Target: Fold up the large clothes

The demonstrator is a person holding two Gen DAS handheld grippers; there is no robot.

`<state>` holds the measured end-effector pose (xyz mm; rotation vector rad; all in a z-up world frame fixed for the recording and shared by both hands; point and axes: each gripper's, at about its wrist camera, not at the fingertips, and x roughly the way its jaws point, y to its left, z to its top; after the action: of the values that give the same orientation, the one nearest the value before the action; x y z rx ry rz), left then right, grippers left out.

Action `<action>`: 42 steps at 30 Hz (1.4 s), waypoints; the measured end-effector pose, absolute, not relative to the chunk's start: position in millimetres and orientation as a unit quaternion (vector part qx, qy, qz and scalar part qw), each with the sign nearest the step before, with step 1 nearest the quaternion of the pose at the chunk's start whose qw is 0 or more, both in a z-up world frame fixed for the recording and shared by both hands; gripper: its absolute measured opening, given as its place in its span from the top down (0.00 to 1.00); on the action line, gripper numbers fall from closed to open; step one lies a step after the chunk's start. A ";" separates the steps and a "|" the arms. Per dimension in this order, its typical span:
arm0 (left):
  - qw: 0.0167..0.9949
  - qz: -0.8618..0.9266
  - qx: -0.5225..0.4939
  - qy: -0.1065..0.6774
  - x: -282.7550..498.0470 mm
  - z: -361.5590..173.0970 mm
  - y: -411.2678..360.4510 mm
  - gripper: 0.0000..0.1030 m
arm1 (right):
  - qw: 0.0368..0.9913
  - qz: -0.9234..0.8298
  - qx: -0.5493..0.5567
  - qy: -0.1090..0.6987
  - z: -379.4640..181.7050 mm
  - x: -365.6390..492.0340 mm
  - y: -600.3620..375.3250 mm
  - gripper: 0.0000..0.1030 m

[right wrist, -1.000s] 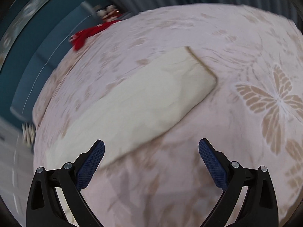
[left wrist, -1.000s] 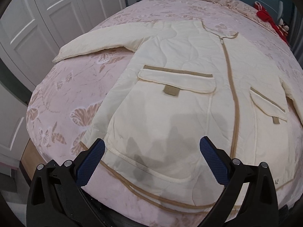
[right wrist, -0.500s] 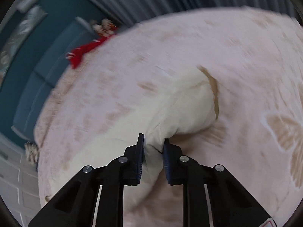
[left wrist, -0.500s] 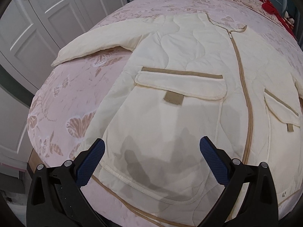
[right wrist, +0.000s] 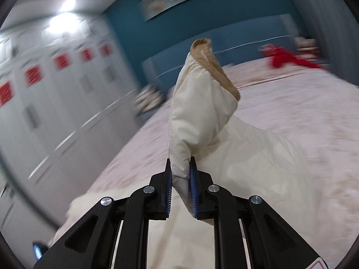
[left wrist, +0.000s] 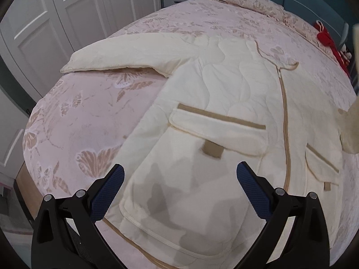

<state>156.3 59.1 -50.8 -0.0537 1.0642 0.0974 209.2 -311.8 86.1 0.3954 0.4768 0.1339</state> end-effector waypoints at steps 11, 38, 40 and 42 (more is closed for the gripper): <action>0.852 0.071 -0.047 0.517 169.7 -64.4 111.5 0.05 | 0.894 0.181 0.088 0.399 0.3 231.5 -131.6 0.43; 0.810 -0.101 -0.220 0.534 326.3 -85.5 45.9 0.95 | 0.802 -0.103 0.475 0.346 -123.2 182.5 -423.2 0.77; 0.834 -0.107 -0.204 0.502 328.4 -62.7 46.8 0.96 | 0.815 -0.090 0.457 0.344 -110.1 192.9 -421.1 0.93; 0.856 -0.115 -0.203 0.462 326.6 -34.3 52.6 0.96 | 0.850 -0.075 0.421 0.308 -79.1 187.7 -411.5 0.93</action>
<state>326.6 52.6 -34.3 -0.4268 0.9716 -0.2408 187.7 -411.5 -79.1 0.8873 0.6478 -0.1575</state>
